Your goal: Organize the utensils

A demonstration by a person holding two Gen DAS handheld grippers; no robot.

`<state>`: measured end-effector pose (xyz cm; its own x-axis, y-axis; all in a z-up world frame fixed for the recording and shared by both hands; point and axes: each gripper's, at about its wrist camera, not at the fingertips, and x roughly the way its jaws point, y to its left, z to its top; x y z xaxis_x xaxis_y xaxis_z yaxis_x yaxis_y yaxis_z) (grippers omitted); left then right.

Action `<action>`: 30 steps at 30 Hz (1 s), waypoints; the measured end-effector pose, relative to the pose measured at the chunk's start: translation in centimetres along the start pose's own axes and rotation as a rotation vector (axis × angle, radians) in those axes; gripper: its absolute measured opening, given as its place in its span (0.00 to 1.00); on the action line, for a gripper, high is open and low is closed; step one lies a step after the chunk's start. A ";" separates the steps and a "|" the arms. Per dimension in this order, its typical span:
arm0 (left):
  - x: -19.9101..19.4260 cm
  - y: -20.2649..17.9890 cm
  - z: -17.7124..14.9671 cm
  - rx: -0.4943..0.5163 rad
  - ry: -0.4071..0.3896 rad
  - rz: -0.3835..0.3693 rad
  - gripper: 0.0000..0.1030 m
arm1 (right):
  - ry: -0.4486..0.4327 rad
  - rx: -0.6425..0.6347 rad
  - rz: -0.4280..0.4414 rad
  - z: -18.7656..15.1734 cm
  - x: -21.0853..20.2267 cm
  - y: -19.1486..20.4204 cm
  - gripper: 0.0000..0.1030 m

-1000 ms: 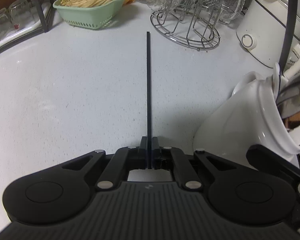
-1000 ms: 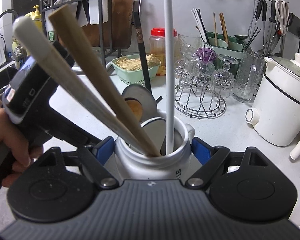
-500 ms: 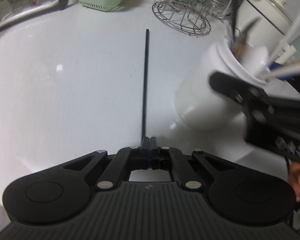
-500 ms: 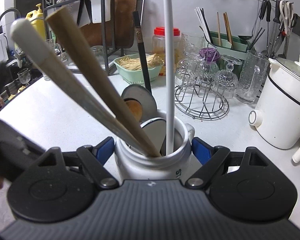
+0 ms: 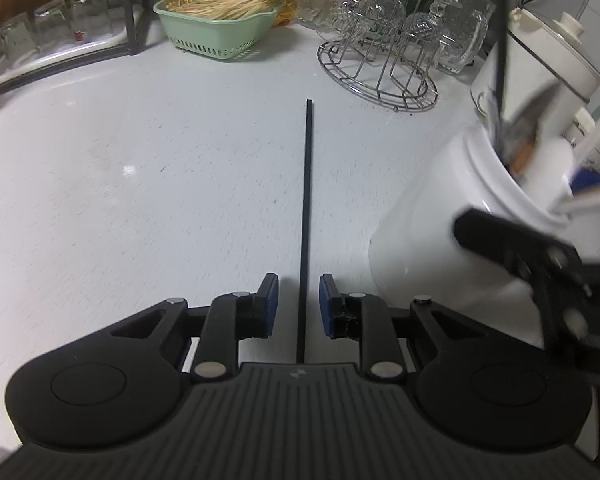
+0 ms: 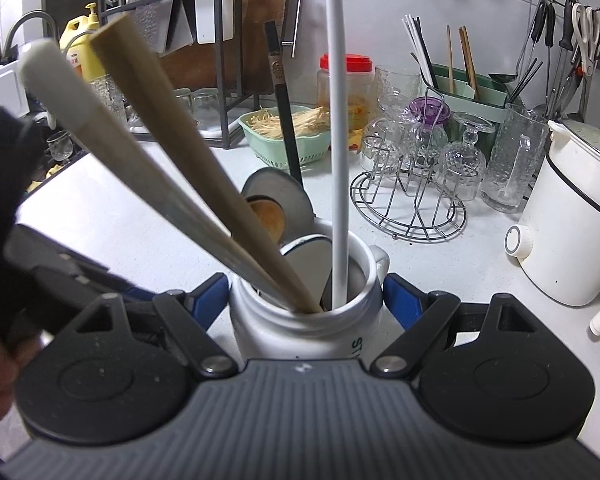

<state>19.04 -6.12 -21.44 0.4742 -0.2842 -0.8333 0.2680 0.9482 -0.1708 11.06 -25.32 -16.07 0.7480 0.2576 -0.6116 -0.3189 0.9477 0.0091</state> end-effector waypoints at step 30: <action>0.7 -0.2 -1.4 0.050 0.087 -0.047 0.04 | -0.010 0.017 -0.010 -0.4 -0.4 0.1 0.84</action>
<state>18.14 -6.28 -22.69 0.3863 -0.3124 -0.8679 0.3303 0.9253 -0.1861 10.52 -25.37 -16.12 0.7571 0.2497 -0.6037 -0.3015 0.9533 0.0162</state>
